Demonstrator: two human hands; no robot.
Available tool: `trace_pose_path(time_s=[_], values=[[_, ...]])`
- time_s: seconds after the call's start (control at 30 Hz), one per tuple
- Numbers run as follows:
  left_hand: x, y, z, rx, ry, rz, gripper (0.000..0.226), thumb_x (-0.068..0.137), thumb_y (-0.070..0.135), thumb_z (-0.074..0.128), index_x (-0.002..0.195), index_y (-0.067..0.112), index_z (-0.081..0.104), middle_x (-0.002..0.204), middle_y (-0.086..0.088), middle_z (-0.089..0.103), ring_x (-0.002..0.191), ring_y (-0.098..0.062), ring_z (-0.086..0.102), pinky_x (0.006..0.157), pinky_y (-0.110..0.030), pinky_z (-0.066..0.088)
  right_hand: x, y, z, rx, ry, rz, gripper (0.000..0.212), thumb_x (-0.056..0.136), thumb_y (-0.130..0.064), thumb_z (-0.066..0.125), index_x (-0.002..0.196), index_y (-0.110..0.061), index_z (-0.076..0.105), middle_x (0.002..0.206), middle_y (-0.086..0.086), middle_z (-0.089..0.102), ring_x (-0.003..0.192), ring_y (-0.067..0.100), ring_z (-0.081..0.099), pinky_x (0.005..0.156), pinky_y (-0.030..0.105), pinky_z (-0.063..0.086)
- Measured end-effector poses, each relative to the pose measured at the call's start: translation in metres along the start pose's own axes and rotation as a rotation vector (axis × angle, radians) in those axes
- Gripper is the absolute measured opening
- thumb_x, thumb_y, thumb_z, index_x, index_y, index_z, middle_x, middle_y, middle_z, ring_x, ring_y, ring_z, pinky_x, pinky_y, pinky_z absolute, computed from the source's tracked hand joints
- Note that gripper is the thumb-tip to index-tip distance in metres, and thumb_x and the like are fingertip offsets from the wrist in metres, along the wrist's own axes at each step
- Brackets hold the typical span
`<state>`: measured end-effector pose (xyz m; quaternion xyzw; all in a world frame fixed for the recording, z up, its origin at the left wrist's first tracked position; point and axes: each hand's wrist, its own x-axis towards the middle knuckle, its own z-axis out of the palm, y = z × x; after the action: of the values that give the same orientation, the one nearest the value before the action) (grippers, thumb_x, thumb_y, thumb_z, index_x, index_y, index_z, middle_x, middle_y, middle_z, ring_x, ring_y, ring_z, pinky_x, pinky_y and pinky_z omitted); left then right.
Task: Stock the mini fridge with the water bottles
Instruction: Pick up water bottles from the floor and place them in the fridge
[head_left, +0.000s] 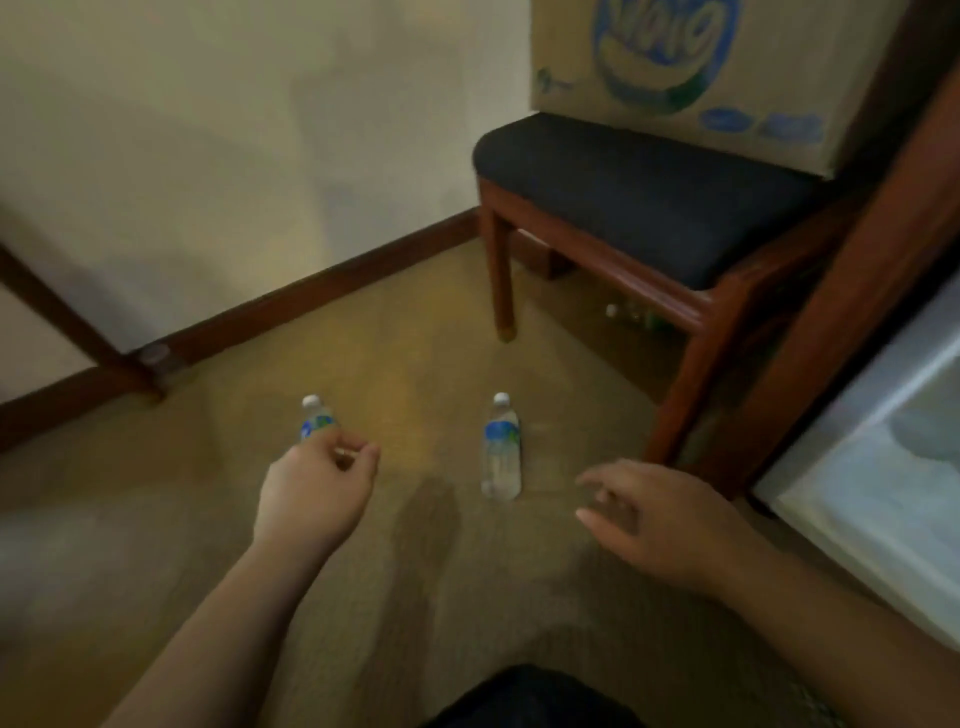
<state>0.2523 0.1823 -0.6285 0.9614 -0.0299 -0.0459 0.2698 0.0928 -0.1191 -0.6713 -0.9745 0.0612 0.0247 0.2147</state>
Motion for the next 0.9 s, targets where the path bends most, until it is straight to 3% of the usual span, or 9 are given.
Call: trace_pose_path(time_s=[0.17, 0.27, 0.33, 0.4, 0.53, 0.63, 0.77, 0.83, 0.9], values=[[0.044, -0.047, 0.016, -0.108, 0.109, -0.246, 0.024, 0.089, 0.046, 0.064, 0.102, 0.027, 0.07, 0.098, 0.002, 0.073, 0.091, -0.022, 0.066, 0.076, -0.034, 0.048, 0.1, -0.019, 0.081, 0.262, -0.19, 0.24, 0.044, 0.087, -0.062, 0.065, 0.127, -0.047, 0.052, 0.107, -0.013, 0.063, 0.095, 0.005, 0.061, 0.083, 0.034, 0.056], [0.068, -0.059, 0.035, -0.143, 0.09, -0.355, 0.033, 0.088, 0.041, 0.062, 0.116, 0.024, 0.065, 0.111, -0.004, 0.07, 0.104, -0.028, 0.065, 0.081, -0.032, 0.042, 0.142, -0.015, 0.132, 0.379, -0.213, 0.39, 0.078, 0.064, -0.081, 0.062, 0.132, -0.044, 0.048, 0.121, -0.002, 0.065, 0.107, 0.02, 0.065, 0.092, 0.048, 0.056], [0.087, -0.073, 0.051, -0.163, 0.053, -0.411, 0.039, 0.087, 0.038, 0.063, 0.121, 0.018, 0.06, 0.114, -0.006, 0.069, 0.109, -0.031, 0.065, 0.084, -0.032, 0.046, 0.16, -0.027, 0.151, 0.377, -0.215, 0.462, 0.088, 0.072, -0.075, 0.064, 0.149, -0.044, 0.035, 0.137, 0.011, 0.053, 0.119, 0.031, 0.059, 0.098, 0.047, 0.05], [0.109, -0.091, 0.064, -0.158, -0.003, -0.442, 0.045, 0.085, 0.038, 0.066, 0.124, 0.016, 0.056, 0.112, -0.007, 0.068, 0.104, -0.03, 0.067, 0.085, -0.036, 0.053, 0.173, -0.038, 0.166, 0.375, -0.224, 0.429, 0.081, 0.091, -0.059, 0.066, 0.157, -0.05, 0.021, 0.154, 0.023, 0.034, 0.136, 0.042, 0.044, 0.106, 0.046, 0.044], [0.151, -0.129, 0.078, -0.073, -0.193, -0.47, 0.07, 0.084, 0.041, 0.07, 0.139, 0.01, 0.043, 0.121, -0.011, 0.064, 0.107, -0.03, 0.067, 0.089, -0.041, 0.058, 0.198, -0.036, 0.195, 0.288, -0.269, 0.368, 0.071, 0.099, -0.052, 0.058, 0.157, -0.053, 0.02, 0.168, 0.022, 0.009, 0.153, 0.041, 0.014, 0.122, 0.051, 0.029], [0.177, -0.154, 0.091, 0.013, -0.213, -0.504, 0.086, 0.086, 0.046, 0.072, 0.149, 0.003, 0.032, 0.136, -0.017, 0.059, 0.118, -0.032, 0.063, 0.096, -0.041, 0.055, 0.214, -0.028, 0.208, 0.22, -0.219, 0.443, 0.077, 0.101, -0.05, 0.054, 0.162, -0.045, 0.007, 0.166, 0.023, 0.017, 0.15, 0.042, 0.026, 0.117, 0.051, 0.035], [0.206, -0.172, 0.121, -0.024, -0.214, -0.491, 0.097, 0.07, 0.072, 0.076, 0.138, 0.006, 0.054, 0.122, -0.013, 0.067, 0.108, -0.03, 0.068, 0.092, -0.041, 0.058, 0.223, -0.025, 0.214, 0.146, -0.15, 0.512, 0.104, 0.098, -0.045, 0.062, 0.16, -0.034, -0.02, 0.161, 0.021, 0.03, 0.137, 0.039, 0.046, 0.105, 0.052, 0.044], [0.218, -0.168, 0.133, 0.004, -0.223, -0.456, 0.102, 0.057, 0.083, 0.076, 0.128, 0.011, 0.062, 0.113, -0.01, 0.069, 0.102, -0.028, 0.069, 0.091, -0.042, 0.059, 0.224, -0.022, 0.218, 0.105, -0.122, 0.525, 0.111, 0.096, -0.041, 0.066, 0.159, -0.03, -0.025, 0.159, 0.018, 0.034, 0.134, 0.036, 0.05, 0.104, 0.049, 0.045], [0.228, -0.16, 0.142, 0.03, -0.218, -0.444, 0.108, 0.056, 0.08, 0.08, 0.133, 0.009, 0.057, 0.12, -0.012, 0.066, 0.111, -0.029, 0.066, 0.096, -0.042, 0.056, 0.224, -0.018, 0.22, 0.062, -0.109, 0.507, 0.112, 0.095, -0.036, 0.067, 0.16, -0.025, -0.024, 0.158, 0.017, 0.036, 0.132, 0.035, 0.051, 0.106, 0.047, 0.044]])
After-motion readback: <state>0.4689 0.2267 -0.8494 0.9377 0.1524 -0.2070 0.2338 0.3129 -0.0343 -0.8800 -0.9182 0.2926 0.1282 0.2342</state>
